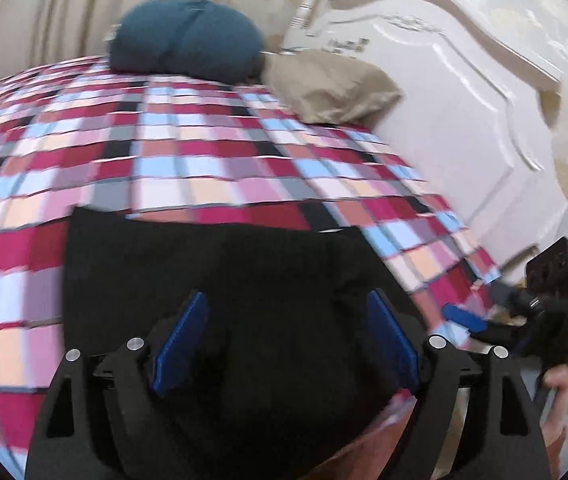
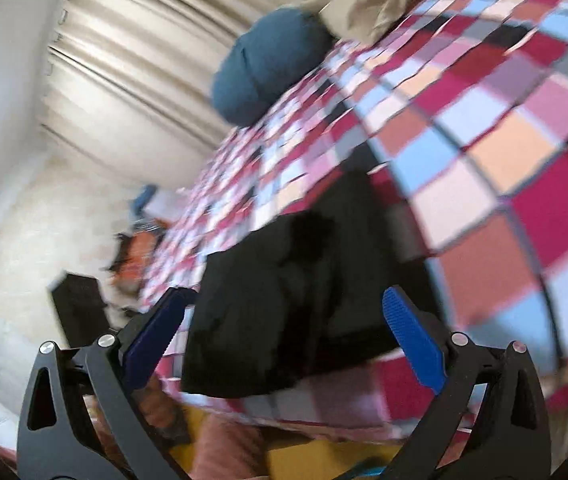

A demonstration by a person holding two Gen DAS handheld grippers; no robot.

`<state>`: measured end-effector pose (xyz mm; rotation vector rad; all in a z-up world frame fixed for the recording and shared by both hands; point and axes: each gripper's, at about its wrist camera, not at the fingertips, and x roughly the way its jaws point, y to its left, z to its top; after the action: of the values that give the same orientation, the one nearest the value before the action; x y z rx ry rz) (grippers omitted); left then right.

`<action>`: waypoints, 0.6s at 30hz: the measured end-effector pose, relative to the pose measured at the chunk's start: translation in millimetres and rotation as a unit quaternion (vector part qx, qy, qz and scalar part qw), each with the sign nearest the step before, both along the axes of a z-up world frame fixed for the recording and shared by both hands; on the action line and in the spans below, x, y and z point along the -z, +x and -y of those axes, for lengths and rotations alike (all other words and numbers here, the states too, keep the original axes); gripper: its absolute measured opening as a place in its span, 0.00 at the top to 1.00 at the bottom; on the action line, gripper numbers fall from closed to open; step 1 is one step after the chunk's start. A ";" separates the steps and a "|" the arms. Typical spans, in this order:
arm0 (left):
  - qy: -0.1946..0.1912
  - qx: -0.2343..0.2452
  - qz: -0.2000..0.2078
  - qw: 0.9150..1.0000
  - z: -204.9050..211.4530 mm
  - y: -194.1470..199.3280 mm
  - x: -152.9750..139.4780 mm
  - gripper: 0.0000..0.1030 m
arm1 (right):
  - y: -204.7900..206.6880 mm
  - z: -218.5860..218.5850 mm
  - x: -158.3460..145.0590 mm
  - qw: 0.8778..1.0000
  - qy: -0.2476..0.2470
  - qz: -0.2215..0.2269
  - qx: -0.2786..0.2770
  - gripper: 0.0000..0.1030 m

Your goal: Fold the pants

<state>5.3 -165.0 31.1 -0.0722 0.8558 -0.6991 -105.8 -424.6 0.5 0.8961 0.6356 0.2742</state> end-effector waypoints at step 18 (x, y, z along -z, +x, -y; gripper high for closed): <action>0.060 -0.108 -0.002 0.992 -80.0 21.4 30.0 0.21 | 62.7 -54.5 18.6 0.992 -0.062 -0.070 -0.087 0.12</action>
<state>26.8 -85.0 1.1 -0.0580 0.8781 -0.4441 -43.0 -370.1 -18.1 0.7449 0.8538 0.3261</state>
